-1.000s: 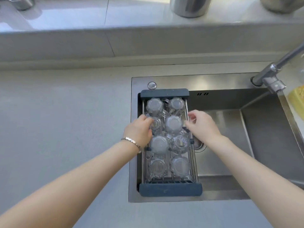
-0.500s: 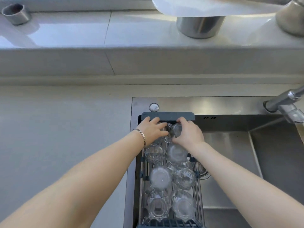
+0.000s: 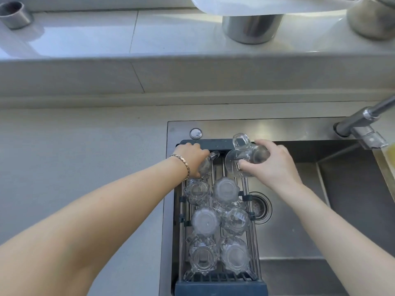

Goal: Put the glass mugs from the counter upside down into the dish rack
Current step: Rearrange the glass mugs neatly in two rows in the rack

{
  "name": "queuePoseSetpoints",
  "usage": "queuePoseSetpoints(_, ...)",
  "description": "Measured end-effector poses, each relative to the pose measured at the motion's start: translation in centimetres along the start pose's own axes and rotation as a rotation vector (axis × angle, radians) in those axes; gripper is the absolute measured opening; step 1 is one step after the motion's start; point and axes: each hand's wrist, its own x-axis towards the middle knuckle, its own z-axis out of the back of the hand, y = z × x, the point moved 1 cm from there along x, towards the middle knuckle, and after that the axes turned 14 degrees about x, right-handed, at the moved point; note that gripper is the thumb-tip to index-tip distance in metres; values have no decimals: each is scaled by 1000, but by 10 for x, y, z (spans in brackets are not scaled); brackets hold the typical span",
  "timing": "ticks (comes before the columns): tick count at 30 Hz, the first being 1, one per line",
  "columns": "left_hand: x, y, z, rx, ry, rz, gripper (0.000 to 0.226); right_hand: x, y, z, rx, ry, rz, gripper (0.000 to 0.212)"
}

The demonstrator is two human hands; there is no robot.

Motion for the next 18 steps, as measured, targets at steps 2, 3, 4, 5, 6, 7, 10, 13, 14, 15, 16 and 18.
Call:
queuePoseSetpoints(2, 2, -4, -3, -40, 24, 31, 60, -3, -9, -7, 66, -16, -82, 64)
queuePoseSetpoints(3, 2, -6, -5, -64, 34, 50, 60, -4, -12, -12, 96, -37, -114, 64)
queuePoseSetpoints(4, 3, -7, -6, -86, 42, 65, 60, -4, -14, -18, 127, -68, -143, 65)
queuePoseSetpoints(5, 4, -8, -8, -99, 49, 72, 60, -2, -15, -22, 156, -100, -173, 67)
queuePoseSetpoints(6, 4, -9, -9, -100, 55, 71, 62, 0, -15, -27, 178, -126, -206, 69)
queuePoseSetpoints(7, 4, -9, -10, -92, 59, 64, 65, 2, -13, -31, 179, -141, -235, 69)
queuePoseSetpoints(10, 4, -9, -14, -94, 52, 48, 70, 9, -10, -41, 48, -123, -292, 70)
queuePoseSetpoints(13, 4, -9, -19, -137, 24, 58, 72, 17, -5, -51, -96, -88, -281, 71)
queuePoseSetpoints(14, 3, -9, -20, -149, 13, 61, 72, 22, -4, -54, -127, -78, -286, 73)
queuePoseSetpoints(15, 3, -10, -21, -159, 7, 66, 72, 27, -3, -57, -151, -68, -297, 76)
queuePoseSetpoints(16, 2, -11, -21, -165, 3, 71, 72, 31, -1, -61, -166, -54, -321, 79)
queuePoseSetpoints(18, 1, -11, -21, -161, 1, 74, 72, 36, 5, -65, -187, -29, -352, 84)
